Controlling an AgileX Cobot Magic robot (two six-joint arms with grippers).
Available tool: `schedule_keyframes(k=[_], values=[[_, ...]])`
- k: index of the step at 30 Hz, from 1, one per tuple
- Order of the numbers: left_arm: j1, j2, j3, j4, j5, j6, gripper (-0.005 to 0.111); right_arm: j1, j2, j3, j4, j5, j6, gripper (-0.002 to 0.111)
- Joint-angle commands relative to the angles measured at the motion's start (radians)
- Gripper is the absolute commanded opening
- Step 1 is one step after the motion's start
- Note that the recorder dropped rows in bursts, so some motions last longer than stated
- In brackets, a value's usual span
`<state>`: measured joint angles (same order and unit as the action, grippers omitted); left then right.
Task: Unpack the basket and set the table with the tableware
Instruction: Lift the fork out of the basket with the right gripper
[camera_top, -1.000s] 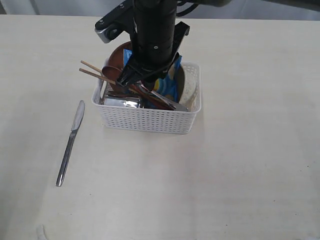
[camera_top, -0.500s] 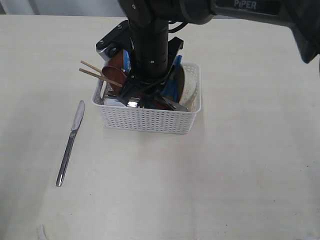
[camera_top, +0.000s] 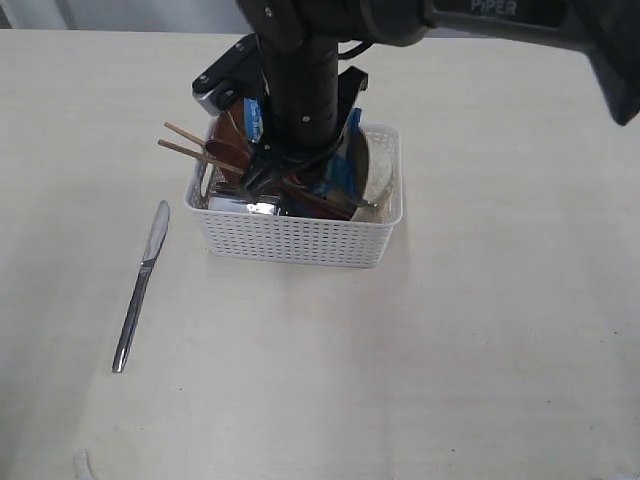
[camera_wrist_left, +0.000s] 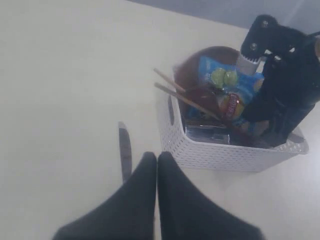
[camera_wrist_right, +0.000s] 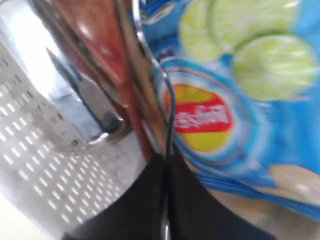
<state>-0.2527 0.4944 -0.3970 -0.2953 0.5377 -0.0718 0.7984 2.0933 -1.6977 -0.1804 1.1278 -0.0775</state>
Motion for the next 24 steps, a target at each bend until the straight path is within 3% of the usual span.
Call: schedule_keyframes(k=[1,9,17,24], values=[[-0.007,-0.006,0.005,-0.001,-0.013,0.001,0.0,-0.001,-0.089,-0.005,-0.053,0.029,0.028,0.0],[-0.007,-0.006,0.005,-0.001,-0.011,0.003,0.0,-0.001,-0.176,-0.005,-0.033,0.081,0.083,0.0],[-0.007,-0.006,0.005,-0.001,-0.009,0.003,0.0,0.025,-0.254,0.036,0.292,0.093,0.13,0.0],[-0.007,-0.006,0.005,-0.001,-0.008,0.003,0.0,0.122,-0.297,0.177,0.504,-0.068,0.167,0.0]])
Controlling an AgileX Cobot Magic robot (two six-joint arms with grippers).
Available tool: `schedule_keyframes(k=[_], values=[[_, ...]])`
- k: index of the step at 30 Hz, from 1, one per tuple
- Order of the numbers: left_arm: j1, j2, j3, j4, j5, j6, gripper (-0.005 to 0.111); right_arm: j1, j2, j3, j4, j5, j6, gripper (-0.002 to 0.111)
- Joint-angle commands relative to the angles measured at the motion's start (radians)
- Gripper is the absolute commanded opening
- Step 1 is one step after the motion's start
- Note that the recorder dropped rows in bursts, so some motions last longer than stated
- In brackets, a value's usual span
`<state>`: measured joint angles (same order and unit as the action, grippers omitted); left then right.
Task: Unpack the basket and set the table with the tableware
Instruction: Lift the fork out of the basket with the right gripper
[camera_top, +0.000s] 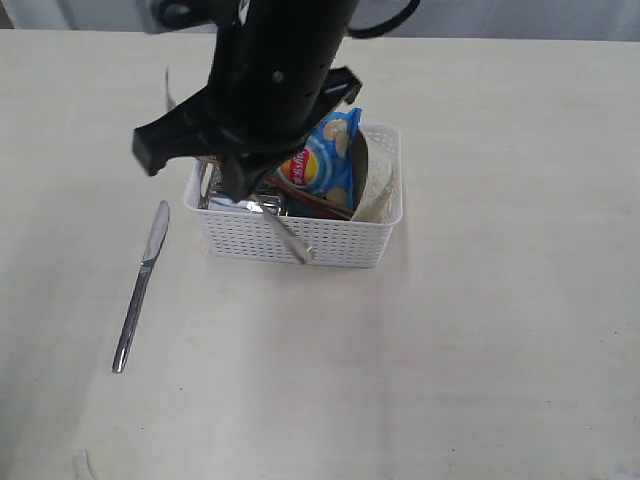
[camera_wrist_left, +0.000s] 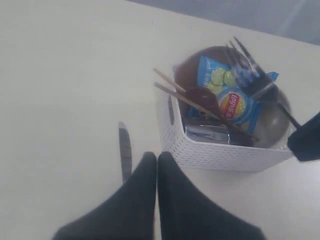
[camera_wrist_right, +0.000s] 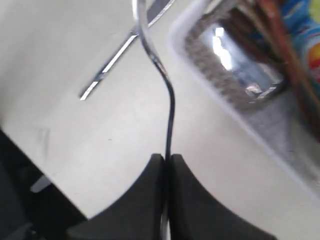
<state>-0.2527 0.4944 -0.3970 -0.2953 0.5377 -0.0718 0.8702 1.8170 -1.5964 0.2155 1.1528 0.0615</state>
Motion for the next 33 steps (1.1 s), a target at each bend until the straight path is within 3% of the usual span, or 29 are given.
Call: schedule_keyframes(k=[1,7,15,20,27,33], values=[[-0.007,-0.006,0.005,-0.001,-0.008,0.003,0.0,0.068,-0.022,0.103,0.136,-0.129,0.028,0.0],[-0.007,-0.006,0.005,-0.001,-0.005,0.003,0.0,0.147,-0.021,0.257,0.179,-0.346,0.127,0.0],[-0.007,-0.006,0.005,-0.004,-0.001,0.003,0.0,0.158,0.018,0.369,0.209,-0.573,0.23,0.0],[-0.007,-0.006,0.005,-0.004,0.003,0.003,0.0,0.158,0.094,0.365,0.209,-0.565,0.212,0.0],[-0.007,-0.006,0.005,-0.004,0.003,0.003,0.0,0.16,0.099,0.379,0.192,-0.408,0.15,0.0],[-0.007,-0.006,0.005,-0.004,0.001,0.003,0.0,0.156,0.024,0.391,0.009,-0.242,0.26,-0.001]])
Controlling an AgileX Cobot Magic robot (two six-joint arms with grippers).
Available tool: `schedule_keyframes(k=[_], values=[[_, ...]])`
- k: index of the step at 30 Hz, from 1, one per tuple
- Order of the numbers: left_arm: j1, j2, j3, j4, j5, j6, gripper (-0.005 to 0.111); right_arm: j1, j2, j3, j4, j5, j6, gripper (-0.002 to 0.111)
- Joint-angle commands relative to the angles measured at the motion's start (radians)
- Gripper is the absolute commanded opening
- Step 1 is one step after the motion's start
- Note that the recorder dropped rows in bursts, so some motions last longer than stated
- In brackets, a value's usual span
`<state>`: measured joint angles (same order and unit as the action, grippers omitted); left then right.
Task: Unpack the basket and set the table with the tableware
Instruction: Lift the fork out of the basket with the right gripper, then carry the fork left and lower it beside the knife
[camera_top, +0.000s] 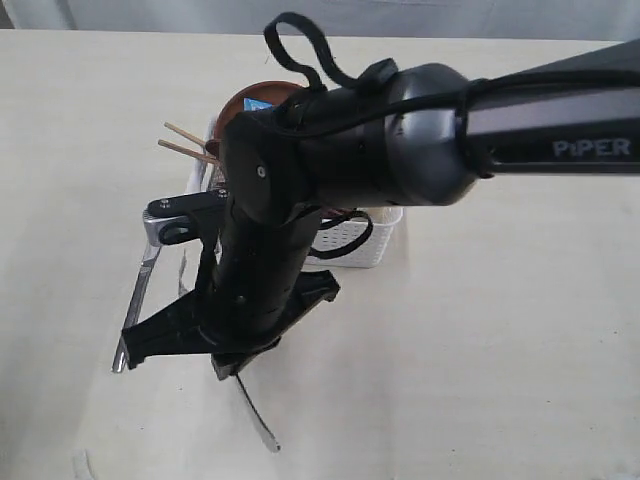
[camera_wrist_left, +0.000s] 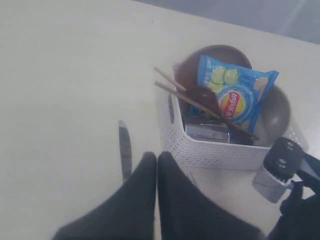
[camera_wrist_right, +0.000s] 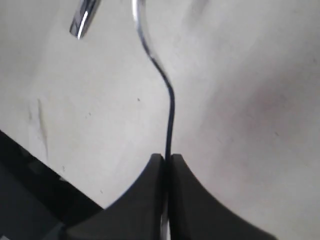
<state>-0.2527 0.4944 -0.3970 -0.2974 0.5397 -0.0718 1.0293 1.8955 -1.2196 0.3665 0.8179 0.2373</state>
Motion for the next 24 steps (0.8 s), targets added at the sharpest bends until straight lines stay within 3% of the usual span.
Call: schedule_keyframes(k=[1,8,17,24], values=[[-0.007,-0.006,0.005,-0.002,-0.001,0.003,0.0,-0.003,-0.071,0.022,-0.183,0.102,0.125,-0.001],[-0.007,-0.006,0.005,-0.002,-0.001,0.003,0.0,-0.038,-0.148,0.098,-0.332,0.219,0.191,-0.001],[-0.007,-0.006,0.005,-0.002,0.007,0.003,0.0,-0.211,-0.155,0.112,-0.276,0.087,0.15,-0.001],[-0.007,-0.006,0.005,-0.002,-0.001,0.003,0.0,-0.29,-0.121,0.112,-0.209,-0.011,0.096,-0.001]])
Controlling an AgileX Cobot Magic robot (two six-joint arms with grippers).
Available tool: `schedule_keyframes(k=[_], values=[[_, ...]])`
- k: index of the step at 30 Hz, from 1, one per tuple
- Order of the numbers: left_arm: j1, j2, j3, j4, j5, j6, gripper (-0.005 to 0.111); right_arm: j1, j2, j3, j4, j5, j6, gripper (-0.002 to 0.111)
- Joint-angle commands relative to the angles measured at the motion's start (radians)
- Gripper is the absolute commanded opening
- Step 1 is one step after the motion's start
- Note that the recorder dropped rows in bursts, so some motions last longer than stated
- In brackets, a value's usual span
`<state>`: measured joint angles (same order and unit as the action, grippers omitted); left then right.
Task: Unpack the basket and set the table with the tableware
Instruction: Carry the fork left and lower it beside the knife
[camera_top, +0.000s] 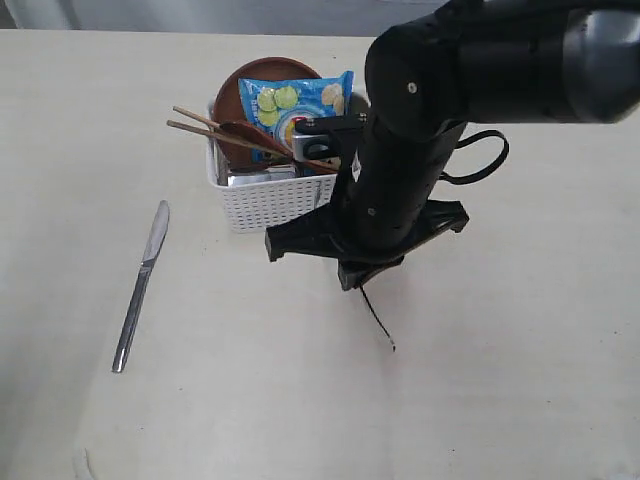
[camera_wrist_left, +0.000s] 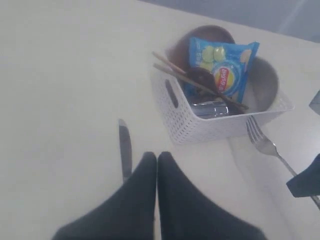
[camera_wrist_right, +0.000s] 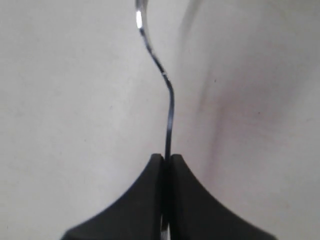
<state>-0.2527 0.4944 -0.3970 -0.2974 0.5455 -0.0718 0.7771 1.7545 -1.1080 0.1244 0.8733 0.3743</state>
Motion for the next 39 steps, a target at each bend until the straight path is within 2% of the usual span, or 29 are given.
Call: schedule_keyframes(k=[1,7,11,13,15,19,24,31,34,39], values=[[-0.007,-0.006,0.005,-0.002,-0.007,0.003,0.0,-0.044,0.03,0.001,0.061,-0.071,-0.069,-0.001],[-0.007,-0.006,0.005,-0.002,-0.012,0.003,0.0,-0.007,0.036,0.002,0.154,-0.035,-0.164,-0.001],[-0.007,-0.006,0.005,-0.002,-0.012,0.003,0.0,0.129,-0.02,0.002,0.154,-0.037,-0.107,-0.001],[-0.007,-0.006,0.005,-0.002,-0.012,0.003,0.0,0.216,-0.002,0.002,0.163,-0.176,-0.009,-0.001],[-0.007,-0.006,0.005,-0.002,-0.006,0.003,0.0,0.245,0.037,0.002,0.211,-0.307,0.061,-0.001],[-0.007,-0.006,0.005,-0.002,-0.004,0.003,0.0,0.254,0.138,0.002,0.338,-0.462,0.065,-0.001],[-0.007,-0.006,0.005,-0.002,-0.004,0.003,0.0,0.261,0.222,-0.019,0.342,-0.582,0.136,-0.001],[-0.024,-0.006,0.005,-0.003,-0.008,0.003,0.0,0.298,0.274,-0.153,0.258,-0.532,0.155,-0.001],[-0.029,-0.006,0.005,-0.003,-0.008,0.003,0.0,0.298,0.275,-0.217,0.104,-0.436,0.262,-0.001],[-0.029,-0.006,0.005,-0.003,-0.008,0.003,0.0,0.307,0.275,-0.315,-0.258,-0.143,0.555,-0.001]])
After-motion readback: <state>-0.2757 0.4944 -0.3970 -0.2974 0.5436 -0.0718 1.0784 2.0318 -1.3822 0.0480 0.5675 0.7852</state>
